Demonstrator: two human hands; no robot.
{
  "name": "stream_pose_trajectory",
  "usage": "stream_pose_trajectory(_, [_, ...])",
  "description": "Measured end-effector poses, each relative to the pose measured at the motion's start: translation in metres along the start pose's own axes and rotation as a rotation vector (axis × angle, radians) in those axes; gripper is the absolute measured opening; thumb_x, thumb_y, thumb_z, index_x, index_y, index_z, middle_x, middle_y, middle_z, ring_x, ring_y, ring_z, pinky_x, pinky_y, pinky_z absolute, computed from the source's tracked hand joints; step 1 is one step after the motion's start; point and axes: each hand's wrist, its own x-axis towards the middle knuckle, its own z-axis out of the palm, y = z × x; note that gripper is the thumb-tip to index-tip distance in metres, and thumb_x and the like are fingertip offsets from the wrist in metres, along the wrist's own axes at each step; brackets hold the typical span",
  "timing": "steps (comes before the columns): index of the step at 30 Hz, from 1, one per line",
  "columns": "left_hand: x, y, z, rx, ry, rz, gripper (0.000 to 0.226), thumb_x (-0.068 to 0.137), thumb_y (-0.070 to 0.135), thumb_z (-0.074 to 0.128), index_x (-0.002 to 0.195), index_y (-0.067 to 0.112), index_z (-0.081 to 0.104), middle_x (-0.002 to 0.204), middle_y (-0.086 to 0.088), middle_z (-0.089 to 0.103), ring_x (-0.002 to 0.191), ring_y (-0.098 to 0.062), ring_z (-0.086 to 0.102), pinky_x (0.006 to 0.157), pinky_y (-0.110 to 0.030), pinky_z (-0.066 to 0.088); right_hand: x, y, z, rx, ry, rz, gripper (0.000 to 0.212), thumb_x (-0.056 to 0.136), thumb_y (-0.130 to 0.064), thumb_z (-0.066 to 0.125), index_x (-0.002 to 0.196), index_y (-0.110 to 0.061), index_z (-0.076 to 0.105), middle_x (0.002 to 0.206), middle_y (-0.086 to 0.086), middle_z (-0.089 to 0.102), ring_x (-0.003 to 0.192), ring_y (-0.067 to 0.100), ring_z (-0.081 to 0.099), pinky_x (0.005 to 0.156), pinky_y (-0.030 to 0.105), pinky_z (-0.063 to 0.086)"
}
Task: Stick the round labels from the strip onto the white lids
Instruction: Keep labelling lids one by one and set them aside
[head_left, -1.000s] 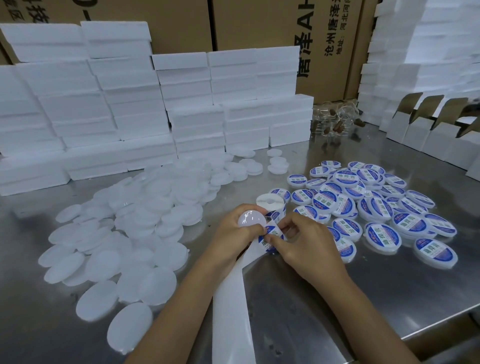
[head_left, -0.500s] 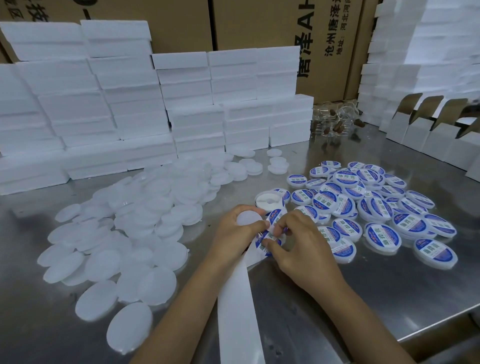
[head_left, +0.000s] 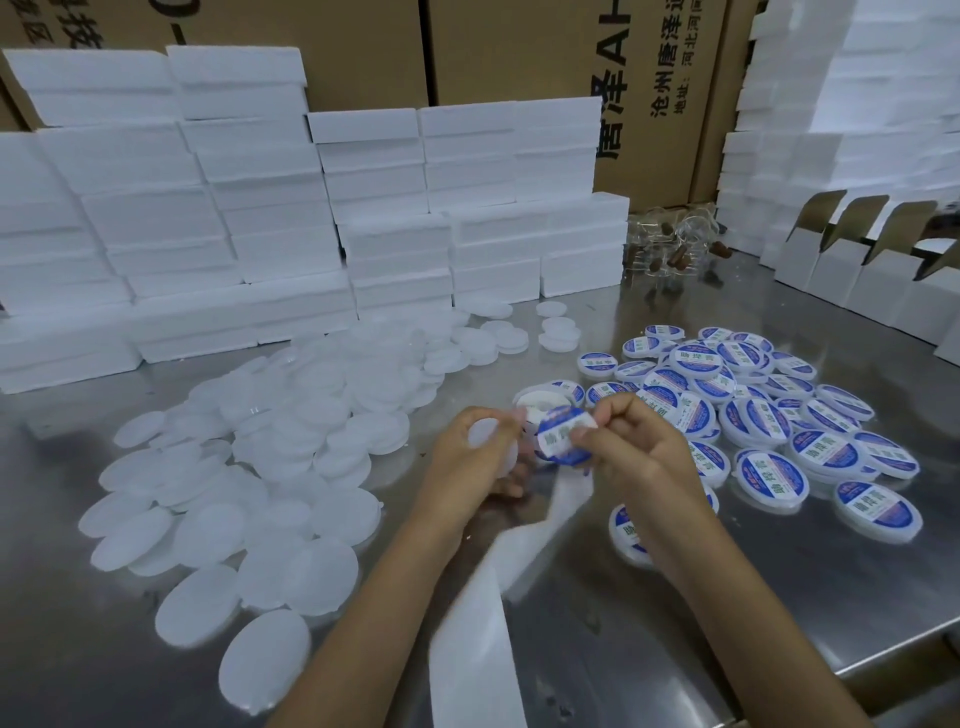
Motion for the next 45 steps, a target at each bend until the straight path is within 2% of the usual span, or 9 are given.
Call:
stream_pose_trajectory(2, [0.005, 0.008, -0.001, -0.186, 0.030, -0.052, 0.047, 0.103, 0.048, 0.049, 0.106, 0.004, 0.066, 0.071, -0.009, 0.073, 0.059, -0.021, 0.067, 0.054, -0.034, 0.058, 0.013, -0.003, 0.010, 0.006, -0.012, 0.027, 0.026, 0.084, 0.007, 0.068, 0.079, -0.014, 0.054, 0.076, 0.006, 0.067, 0.070, 0.016, 0.064, 0.062, 0.023, 0.050])
stream_pose_trajectory(3, [0.007, 0.011, -0.002, -0.320, -0.002, -0.086, 0.056, 0.104, 0.053, 0.041, 0.108, 0.002, 0.066, 0.082, -0.016, 0.074, 0.070, -0.027, 0.069, 0.069, -0.043, 0.061, 0.020, -0.003, 0.017, 0.005, -0.029, 0.037, 0.026, 0.083, 0.007, 0.069, 0.080, -0.014, 0.054, 0.078, 0.008, 0.069, 0.073, 0.018, 0.067, 0.064, 0.025, 0.053])
stream_pose_trajectory(6, [0.008, 0.016, -0.010, -0.596, -0.089, -0.125, 0.079, 0.103, 0.061, 0.027, 0.133, -0.006, 0.056, 0.127, -0.032, 0.064, 0.115, -0.044, 0.062, 0.112, -0.059, 0.038, 0.035, 0.002, 0.042, -0.060, -0.069, 0.053, 0.027, 0.082, 0.008, 0.071, 0.083, -0.013, 0.054, 0.082, 0.010, 0.070, 0.076, 0.020, 0.067, 0.058, 0.030, 0.054])
stream_pose_trajectory(9, [0.008, 0.016, -0.017, -0.646, -0.071, -0.087, 0.077, 0.103, 0.062, 0.026, 0.138, 0.000, 0.055, 0.131, -0.027, 0.064, 0.125, -0.040, 0.060, 0.102, -0.051, 0.050, 0.041, 0.014, 0.060, -0.079, -0.069, 0.035, 0.028, 0.084, 0.011, 0.068, 0.085, -0.012, 0.053, 0.083, 0.009, 0.065, 0.069, 0.014, 0.065, 0.046, 0.027, 0.053])
stream_pose_trajectory(12, [0.007, 0.018, -0.019, -0.606, -0.066, -0.057, 0.072, 0.103, 0.061, 0.026, 0.137, 0.005, 0.057, 0.128, -0.021, 0.067, 0.113, -0.032, 0.067, 0.091, -0.042, 0.056, 0.045, 0.024, 0.064, -0.137, -0.035, -0.012, 0.028, 0.083, 0.008, 0.068, 0.085, -0.015, 0.054, 0.082, 0.007, 0.065, 0.070, 0.015, 0.062, 0.053, 0.033, 0.057])
stream_pose_trajectory(31, [0.006, 0.015, -0.012, -0.434, -0.085, 0.049, 0.056, 0.106, 0.049, 0.032, 0.129, 0.006, 0.060, 0.105, -0.012, 0.072, 0.094, -0.022, 0.071, 0.085, -0.033, 0.056, 0.041, 0.032, 0.063, -0.339, 0.034, -0.144, 0.031, 0.081, -0.001, 0.071, 0.085, -0.025, 0.051, 0.084, -0.003, 0.063, 0.073, 0.012, 0.064, 0.068, 0.031, 0.057])
stream_pose_trajectory(36, [0.007, 0.012, -0.010, -0.365, -0.108, 0.110, 0.049, 0.107, 0.047, 0.031, 0.123, 0.012, 0.061, 0.100, -0.009, 0.073, 0.091, -0.019, 0.072, 0.080, -0.030, 0.058, 0.038, 0.030, 0.061, -0.385, 0.058, -0.138, 0.028, 0.082, -0.007, 0.072, 0.086, -0.025, 0.052, 0.087, -0.006, 0.063, 0.078, 0.021, 0.066, 0.073, 0.043, 0.059])
stream_pose_trajectory(42, [0.005, 0.013, -0.008, -0.326, -0.082, 0.135, 0.043, 0.108, 0.043, 0.031, 0.116, 0.016, 0.062, 0.097, -0.005, 0.073, 0.087, -0.016, 0.073, 0.079, -0.028, 0.058, 0.037, 0.032, 0.059, -0.554, 0.090, -0.181, 0.029, 0.081, -0.026, 0.079, 0.088, -0.031, 0.051, 0.088, -0.012, 0.064, 0.070, 0.002, 0.060, 0.061, 0.013, 0.048])
stream_pose_trajectory(45, [0.004, 0.018, -0.012, -0.414, -0.056, 0.106, 0.046, 0.108, 0.043, 0.030, 0.119, 0.012, 0.062, 0.103, -0.011, 0.075, 0.094, -0.023, 0.072, 0.086, -0.035, 0.056, 0.037, 0.032, 0.056, -0.587, 0.132, -0.160, 0.037, 0.077, -0.039, 0.081, 0.087, -0.029, 0.047, 0.083, -0.012, 0.057, 0.067, -0.001, 0.054, 0.059, 0.010, 0.042])
